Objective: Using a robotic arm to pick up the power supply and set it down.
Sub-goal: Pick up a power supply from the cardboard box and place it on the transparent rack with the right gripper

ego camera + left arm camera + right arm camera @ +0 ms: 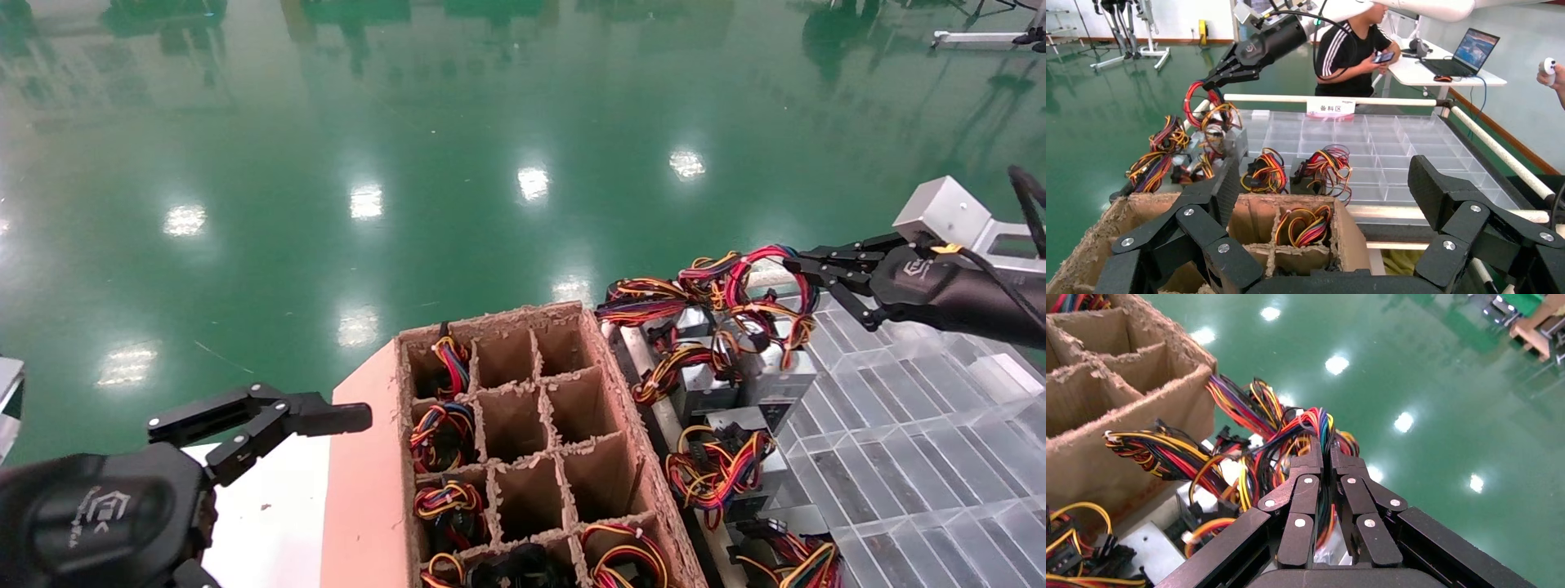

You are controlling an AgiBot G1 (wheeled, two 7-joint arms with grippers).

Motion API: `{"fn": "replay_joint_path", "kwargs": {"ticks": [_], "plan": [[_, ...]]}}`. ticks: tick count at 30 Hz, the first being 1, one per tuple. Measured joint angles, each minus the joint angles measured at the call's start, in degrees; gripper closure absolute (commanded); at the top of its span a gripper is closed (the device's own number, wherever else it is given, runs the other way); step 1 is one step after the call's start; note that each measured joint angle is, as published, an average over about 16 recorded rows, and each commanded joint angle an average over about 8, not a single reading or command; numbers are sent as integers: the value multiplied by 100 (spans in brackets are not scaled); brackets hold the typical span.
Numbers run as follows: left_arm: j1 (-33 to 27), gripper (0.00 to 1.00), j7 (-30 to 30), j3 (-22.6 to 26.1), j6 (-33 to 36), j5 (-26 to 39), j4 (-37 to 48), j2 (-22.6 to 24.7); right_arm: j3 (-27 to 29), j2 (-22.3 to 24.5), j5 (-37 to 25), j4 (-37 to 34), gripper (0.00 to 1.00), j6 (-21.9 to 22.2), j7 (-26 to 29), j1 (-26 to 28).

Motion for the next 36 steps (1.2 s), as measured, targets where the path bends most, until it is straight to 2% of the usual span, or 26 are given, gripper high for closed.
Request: {"fn": "replay_joint_path", "kwargs": {"ticks": [9,20,34,35,36], "plan": [[0,27,0,0,0,0,0,0,61,-41,61,-639,100,-22,-427,92],[0,28,0,1,0,-1,0,0,36,-155,-43,-1369,100,6,-923,453],[0,28,1,1,-1,-1,0,-1,-79,-494,-229,-2015,100,-20,-1282,788],[0,28,1,2,-1,-1,0,-1,-86,-521,-239,-2049,99,-24,-1295,798],[0,28,1,2,-1,-1,0,-1,-93,-546,-248,-2080,94,-28,-1307,805]]}}
